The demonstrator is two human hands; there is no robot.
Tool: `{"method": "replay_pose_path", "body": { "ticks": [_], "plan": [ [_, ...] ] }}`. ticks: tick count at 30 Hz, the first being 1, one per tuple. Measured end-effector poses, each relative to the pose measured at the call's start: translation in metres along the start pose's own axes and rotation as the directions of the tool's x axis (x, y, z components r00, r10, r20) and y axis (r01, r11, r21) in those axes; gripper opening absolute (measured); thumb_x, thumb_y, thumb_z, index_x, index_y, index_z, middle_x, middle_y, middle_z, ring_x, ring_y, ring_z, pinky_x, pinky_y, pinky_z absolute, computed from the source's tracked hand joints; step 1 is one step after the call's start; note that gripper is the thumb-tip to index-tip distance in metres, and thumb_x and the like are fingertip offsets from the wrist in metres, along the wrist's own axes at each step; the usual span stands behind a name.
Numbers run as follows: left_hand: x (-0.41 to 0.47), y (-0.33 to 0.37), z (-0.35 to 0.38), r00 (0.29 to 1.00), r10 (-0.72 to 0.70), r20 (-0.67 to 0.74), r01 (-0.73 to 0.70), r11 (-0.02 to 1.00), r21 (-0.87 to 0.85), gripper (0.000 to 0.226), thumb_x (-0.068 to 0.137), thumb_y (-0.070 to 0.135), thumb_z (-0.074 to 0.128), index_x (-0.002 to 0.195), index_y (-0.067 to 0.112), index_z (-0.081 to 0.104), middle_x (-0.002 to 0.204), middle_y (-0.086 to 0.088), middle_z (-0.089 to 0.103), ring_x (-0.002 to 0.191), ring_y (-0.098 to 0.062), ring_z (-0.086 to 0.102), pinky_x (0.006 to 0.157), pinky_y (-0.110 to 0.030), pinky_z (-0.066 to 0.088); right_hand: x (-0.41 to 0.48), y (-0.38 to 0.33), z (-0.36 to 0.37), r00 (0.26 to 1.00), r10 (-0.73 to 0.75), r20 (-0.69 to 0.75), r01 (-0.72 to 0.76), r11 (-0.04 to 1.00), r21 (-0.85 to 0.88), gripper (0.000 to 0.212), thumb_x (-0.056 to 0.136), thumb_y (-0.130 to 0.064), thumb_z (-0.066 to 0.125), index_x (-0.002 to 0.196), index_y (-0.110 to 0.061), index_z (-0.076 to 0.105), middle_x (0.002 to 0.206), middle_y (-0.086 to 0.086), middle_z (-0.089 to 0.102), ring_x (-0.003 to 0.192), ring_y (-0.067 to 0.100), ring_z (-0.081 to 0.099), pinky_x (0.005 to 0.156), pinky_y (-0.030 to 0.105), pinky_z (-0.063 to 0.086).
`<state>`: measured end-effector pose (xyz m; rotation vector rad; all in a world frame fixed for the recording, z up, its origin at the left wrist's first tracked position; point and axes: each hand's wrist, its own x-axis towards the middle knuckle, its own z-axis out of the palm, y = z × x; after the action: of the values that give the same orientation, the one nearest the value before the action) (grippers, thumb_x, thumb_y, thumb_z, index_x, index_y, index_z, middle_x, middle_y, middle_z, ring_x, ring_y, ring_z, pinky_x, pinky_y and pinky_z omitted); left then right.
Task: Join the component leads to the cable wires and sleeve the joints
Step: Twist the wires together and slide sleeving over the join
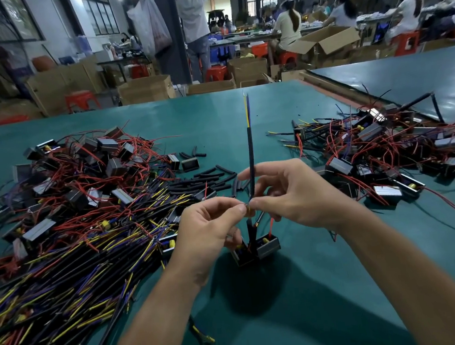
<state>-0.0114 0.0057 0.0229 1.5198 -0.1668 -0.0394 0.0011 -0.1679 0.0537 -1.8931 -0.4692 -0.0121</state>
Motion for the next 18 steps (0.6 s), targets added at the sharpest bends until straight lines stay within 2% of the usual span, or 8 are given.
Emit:
{"method": "replay_pose_path", "body": {
  "ticks": [3,7,9,12,14,18],
  "plan": [
    [0.0008,-0.0021,0.001,0.999,0.047,-0.027,-0.046,0.998,0.037,0.01,0.088,0.004,0.064,0.078,0.006,0.067,0.054,0.001,0.063,0.038,-0.011,0.05,0.04,-0.019,0.04,0.0002,0.0005,-0.0001,1.0,-0.007,-0.001,0.007,1.0,-0.03,0.036,0.084,0.0,0.071,0.116,-0.016,0.067,0.069,-0.004,0.059,0.056,0.02,0.044,0.056,0.035,0.043],
    [-0.0001,0.0009,0.0043,0.995,0.086,-0.04,-0.085,0.996,0.029,0.011,0.091,0.003,0.061,0.08,0.003,0.064,0.063,-0.003,0.067,0.037,-0.012,0.049,0.039,-0.019,0.039,0.0014,-0.0012,-0.0006,1.0,-0.01,-0.021,0.009,0.999,-0.037,0.034,0.083,0.003,0.069,0.111,-0.016,0.07,0.072,-0.001,0.057,0.058,0.018,0.044,0.057,0.032,0.042],
    [-0.0006,0.0006,0.0039,0.991,0.117,-0.065,-0.115,0.993,0.033,0.012,0.09,0.002,0.062,0.078,0.003,0.064,0.054,-0.006,0.061,0.036,-0.012,0.049,0.039,-0.019,0.039,0.001,-0.001,-0.0015,1.0,-0.008,-0.03,0.007,0.999,-0.04,0.032,0.083,0.006,0.066,0.107,-0.015,0.071,0.074,0.002,0.06,0.059,0.018,0.045,0.056,0.031,0.042],
    [0.0007,-0.0015,0.0014,0.98,0.181,-0.081,-0.177,0.982,0.063,0.012,0.087,0.002,0.066,0.075,0.005,0.067,0.045,-0.004,0.054,0.036,-0.013,0.048,0.04,-0.019,0.04,-0.0002,-0.0006,-0.0024,1.0,-0.029,-0.005,0.029,0.999,-0.022,0.022,0.081,-0.004,0.076,0.102,-0.011,0.072,0.075,0.004,0.065,0.059,0.015,0.05,0.054,0.029,0.045],
    [0.0006,-0.002,0.0015,0.976,0.208,-0.06,-0.204,0.976,0.071,0.01,0.085,0.004,0.069,0.075,0.006,0.068,0.044,0.0,0.053,0.037,-0.014,0.047,0.04,-0.019,0.04,-0.0001,-0.0006,-0.0001,0.998,-0.053,-0.018,0.052,0.998,-0.021,0.024,0.077,-0.014,0.082,0.098,-0.01,0.072,0.072,0.003,0.065,0.057,0.012,0.053,0.053,0.03,0.046],
    [0.0006,-0.0044,0.0012,0.973,0.228,-0.046,-0.223,0.97,0.094,0.007,0.084,0.008,0.072,0.078,0.006,0.069,0.046,0.0,0.055,0.039,-0.014,0.048,0.041,-0.022,0.04,0.001,0.0024,0.0014,0.998,-0.052,-0.03,0.051,0.999,-0.013,0.021,0.078,-0.01,0.081,0.097,-0.007,0.073,0.069,0.001,0.066,0.06,0.012,0.055,0.056,0.03,0.049]
  ]
}}
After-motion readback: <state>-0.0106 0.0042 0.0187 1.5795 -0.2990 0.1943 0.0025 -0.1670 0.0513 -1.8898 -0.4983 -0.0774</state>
